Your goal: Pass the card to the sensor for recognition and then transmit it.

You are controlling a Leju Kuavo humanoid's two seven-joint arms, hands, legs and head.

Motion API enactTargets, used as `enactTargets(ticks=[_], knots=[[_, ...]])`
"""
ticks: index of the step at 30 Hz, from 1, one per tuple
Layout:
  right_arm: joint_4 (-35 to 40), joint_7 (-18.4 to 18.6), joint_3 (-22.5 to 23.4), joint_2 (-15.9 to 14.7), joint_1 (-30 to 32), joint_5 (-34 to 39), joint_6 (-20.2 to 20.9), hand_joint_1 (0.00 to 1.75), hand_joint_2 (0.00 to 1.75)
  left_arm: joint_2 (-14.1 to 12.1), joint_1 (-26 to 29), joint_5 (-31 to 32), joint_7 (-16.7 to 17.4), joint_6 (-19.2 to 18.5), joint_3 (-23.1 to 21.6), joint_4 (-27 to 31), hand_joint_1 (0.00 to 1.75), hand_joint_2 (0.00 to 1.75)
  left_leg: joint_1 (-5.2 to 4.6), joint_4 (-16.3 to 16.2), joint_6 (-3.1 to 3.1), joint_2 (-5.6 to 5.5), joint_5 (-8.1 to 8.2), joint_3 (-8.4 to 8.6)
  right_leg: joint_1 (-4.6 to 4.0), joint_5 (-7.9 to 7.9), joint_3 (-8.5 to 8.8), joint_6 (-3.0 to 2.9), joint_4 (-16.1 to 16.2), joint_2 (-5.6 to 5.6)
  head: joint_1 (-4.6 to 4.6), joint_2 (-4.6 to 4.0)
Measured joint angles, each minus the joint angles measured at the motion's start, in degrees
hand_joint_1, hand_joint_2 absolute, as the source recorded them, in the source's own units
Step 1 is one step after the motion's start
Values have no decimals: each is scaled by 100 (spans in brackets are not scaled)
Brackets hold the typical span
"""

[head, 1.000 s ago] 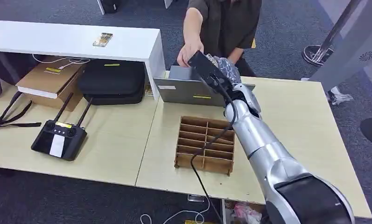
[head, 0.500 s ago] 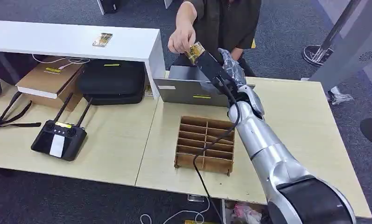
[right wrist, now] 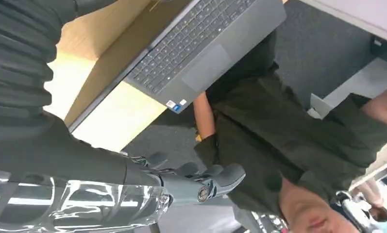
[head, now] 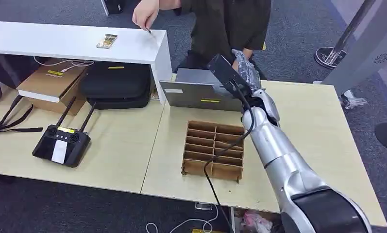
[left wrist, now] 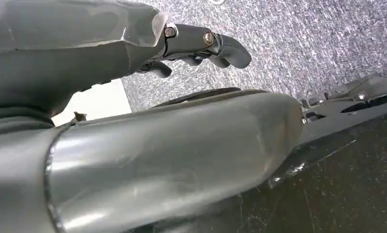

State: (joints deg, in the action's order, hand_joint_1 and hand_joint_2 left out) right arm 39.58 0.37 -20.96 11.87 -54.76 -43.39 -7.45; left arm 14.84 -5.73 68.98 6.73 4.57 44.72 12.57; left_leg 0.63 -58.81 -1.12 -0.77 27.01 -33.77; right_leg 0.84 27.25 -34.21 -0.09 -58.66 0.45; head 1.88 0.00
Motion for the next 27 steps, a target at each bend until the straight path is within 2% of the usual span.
enactTargets(ticks=[7, 14, 21, 27], knots=[[670, 7, 230, -269, 247, -79, -81, 0, 175, 0, 59, -120, -114, 105, 2, 0, 0, 0, 0, -1, 0, -2, 0, -1, 0, 0, -2, 0, 1, -1, 0, 0], [1909, 107, 647, -860, 715, -483, -354, 0, 175, -2, 131, -168, -186, 201, 7, 0, 0, 0, -1, -4, 2, -6, 2, -2, 1, 0, 0, 1, 6, -8, 0, 0], [3188, 144, 1202, -1591, 1625, -703, -380, 0, 175, -9, 179, -205, -190, 273, 15, 0, 0, 0, -1, -4, 6, -7, 8, -3, 1, 1, 2, 1, 9, -8, -2, 0], [3935, 157, 1500, -1917, 2556, -806, -383, 0, 175, -15, 179, -306, -195, 302, 120, 0, 0, 0, 1, -3, 7, -7, 9, -3, 0, 2, 0, 1, 8, -9, 0, 0]])
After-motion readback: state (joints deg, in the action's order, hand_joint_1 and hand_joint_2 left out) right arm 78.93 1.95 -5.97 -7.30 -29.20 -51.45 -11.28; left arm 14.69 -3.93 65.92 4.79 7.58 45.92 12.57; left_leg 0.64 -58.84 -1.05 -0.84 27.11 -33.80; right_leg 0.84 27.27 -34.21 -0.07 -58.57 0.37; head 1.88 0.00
